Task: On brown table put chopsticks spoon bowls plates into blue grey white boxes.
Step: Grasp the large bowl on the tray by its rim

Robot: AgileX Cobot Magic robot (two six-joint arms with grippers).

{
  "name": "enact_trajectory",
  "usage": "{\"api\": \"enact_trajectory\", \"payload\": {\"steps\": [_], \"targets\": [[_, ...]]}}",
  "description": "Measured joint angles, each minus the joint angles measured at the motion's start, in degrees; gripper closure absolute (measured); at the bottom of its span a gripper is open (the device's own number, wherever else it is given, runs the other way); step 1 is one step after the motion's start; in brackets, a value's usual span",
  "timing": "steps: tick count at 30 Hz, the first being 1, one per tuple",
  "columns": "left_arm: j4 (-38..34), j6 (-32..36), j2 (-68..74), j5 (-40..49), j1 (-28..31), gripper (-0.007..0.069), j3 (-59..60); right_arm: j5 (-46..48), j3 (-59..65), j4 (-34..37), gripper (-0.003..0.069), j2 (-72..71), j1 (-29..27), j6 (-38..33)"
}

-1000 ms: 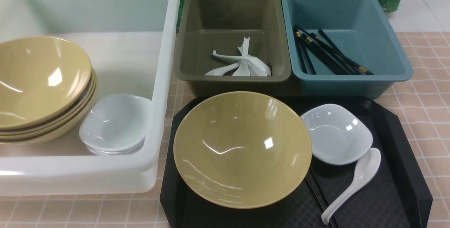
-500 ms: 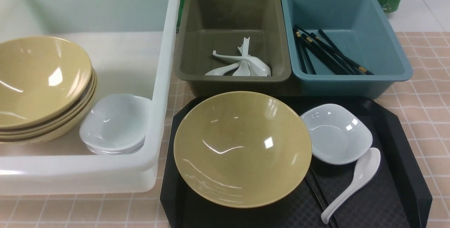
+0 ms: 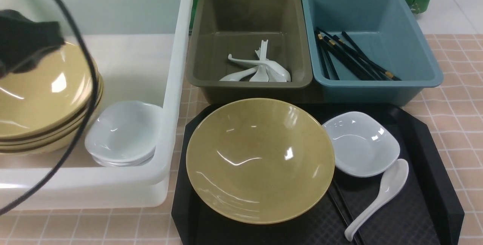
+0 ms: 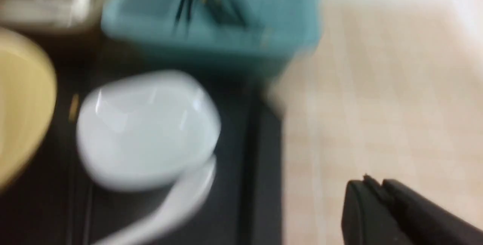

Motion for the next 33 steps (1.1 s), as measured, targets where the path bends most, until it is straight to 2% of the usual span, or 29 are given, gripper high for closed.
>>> {"api": "enact_trajectory", "payload": {"steps": [1,2,3,5,6,7,8,10,11,16,18,19,22,27,33], "targets": [[-5.6,4.4,3.0,2.8,-0.5,0.0619,-1.7,0.9,0.1,1.3,0.0568,1.1,0.3,-2.1],[-6.5,5.1,3.5,3.5,-0.7,0.0619,-2.0,0.9,0.1,1.6,0.0568,1.2,0.4,-2.1],[-12.9,10.5,6.9,5.6,-2.2,0.0619,-4.2,0.0,0.5,4.1,0.0568,1.9,1.0,-5.3],[-19.9,15.6,11.4,7.6,-5.8,0.0619,-6.8,-3.3,1.9,8.5,0.0568,2.0,2.3,-9.4],[-22.3,17.3,13.9,8.3,-9.2,0.0619,-8.3,-5.4,2.9,10.9,0.0568,2.0,3.3,-11.4],[-22.3,17.3,13.9,8.3,-9.2,0.0619,-8.3,-5.6,3.1,10.9,0.0568,2.0,3.3,-11.7],[-22.8,18.1,17.1,8.8,-13.6,0.0619,-9.9,-6.9,4.0,12.4,0.0568,2.1,4.5,-13.0],[-21.2,17.6,20.9,9.0,-19.0,0.0619,-11.8,-7.1,4.6,13.4,0.0568,2.1,5.8,-13.9],[-20.6,17.5,21.7,9.0,-19.5,0.0619,-12.0,-7.1,4.6,13.4,0.0568,2.1,5.9,-13.9],[-8.1,9.6,33.5,8.4,-31.9,0.0619,-16.4,-7.5,4.9,13.8,0.0568,2.1,8.3,-14.2],[-5.8,8.4,35.6,8.3,-33.9,0.0619,-17.2,-7.8,5.0,13.8,0.0568,2.1,8.5,-14.2],[-2.0,7.1,39.5,7.8,-36.4,0.0619,-18.3,-8.2,5.0,13.8,0.0568,2.1,8.5,-14.2],[1.2,6.8,43.8,6.5,-38.9,0.0619,-19.6,-8.5,5.1,13.8,0.0568,2.1,8.5,-14.2],[0.6,6.5,48.5,5.0,-40.0,0.0619,-20.8,-8.6,5.1,13.8,0.0568,2.1,8.5,-14.2],[-6.1,7.4,50.8,4.6,-41.7,0.0619,-22.8,-9.0,5.1,13.8,0.0567,2.1,8.5,-14.2]]}}
